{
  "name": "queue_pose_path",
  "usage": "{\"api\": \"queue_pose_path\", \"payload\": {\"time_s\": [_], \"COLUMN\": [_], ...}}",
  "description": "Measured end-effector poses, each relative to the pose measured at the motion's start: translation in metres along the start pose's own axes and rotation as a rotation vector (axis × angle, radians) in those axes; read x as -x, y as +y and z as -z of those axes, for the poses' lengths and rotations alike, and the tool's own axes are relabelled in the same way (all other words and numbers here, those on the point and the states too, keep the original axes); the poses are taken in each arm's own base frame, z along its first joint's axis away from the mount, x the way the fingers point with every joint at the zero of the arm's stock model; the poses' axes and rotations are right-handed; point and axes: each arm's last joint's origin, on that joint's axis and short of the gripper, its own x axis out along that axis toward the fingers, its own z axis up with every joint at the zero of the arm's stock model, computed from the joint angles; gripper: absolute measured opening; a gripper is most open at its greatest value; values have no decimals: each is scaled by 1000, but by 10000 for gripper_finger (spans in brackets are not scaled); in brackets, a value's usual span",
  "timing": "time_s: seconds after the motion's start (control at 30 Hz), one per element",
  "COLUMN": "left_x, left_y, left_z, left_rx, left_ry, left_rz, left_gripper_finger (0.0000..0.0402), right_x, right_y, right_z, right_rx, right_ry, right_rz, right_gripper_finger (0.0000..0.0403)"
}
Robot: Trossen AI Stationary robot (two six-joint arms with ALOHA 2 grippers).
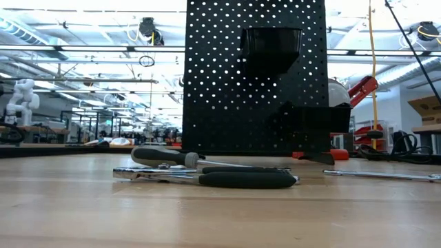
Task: Hang tools onto peg board
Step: Adjust the pegboard
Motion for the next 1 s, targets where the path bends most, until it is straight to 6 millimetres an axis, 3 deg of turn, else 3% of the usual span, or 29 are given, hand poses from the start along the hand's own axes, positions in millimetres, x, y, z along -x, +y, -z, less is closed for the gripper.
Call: {"api": "queue_pose_path", "payload": {"time_s": [0.23,0.4,0.63,0.73,0.87,1.0], "left_x": [0,0,0,0,0,0], "left_y": [0,-1,-1,-1,-1,-1], "left_z": [0,0,1,1,1,1], "left_rx": [2,2,4,4,4,4], "left_ry": [3,5,8,8,8,8], "left_rz": [3,5,7,8,7,7], "left_gripper_finger": [10,10,10,10,10,10], "right_x": [-10,-32,-73,-59,-14,10], "right_y": [-19,-32,-47,-66,-88,-82], "right_z": [-13,-19,11,26,58,97], "right_rx": [1,-14,8,-24,-79,-107], "right_ry": [-145,-298,-200,-226,-261,-247], "right_rz": [-62,-137,-86,-35,83,74], "right_gripper_finger": [178,178,178,175,158,144]}}
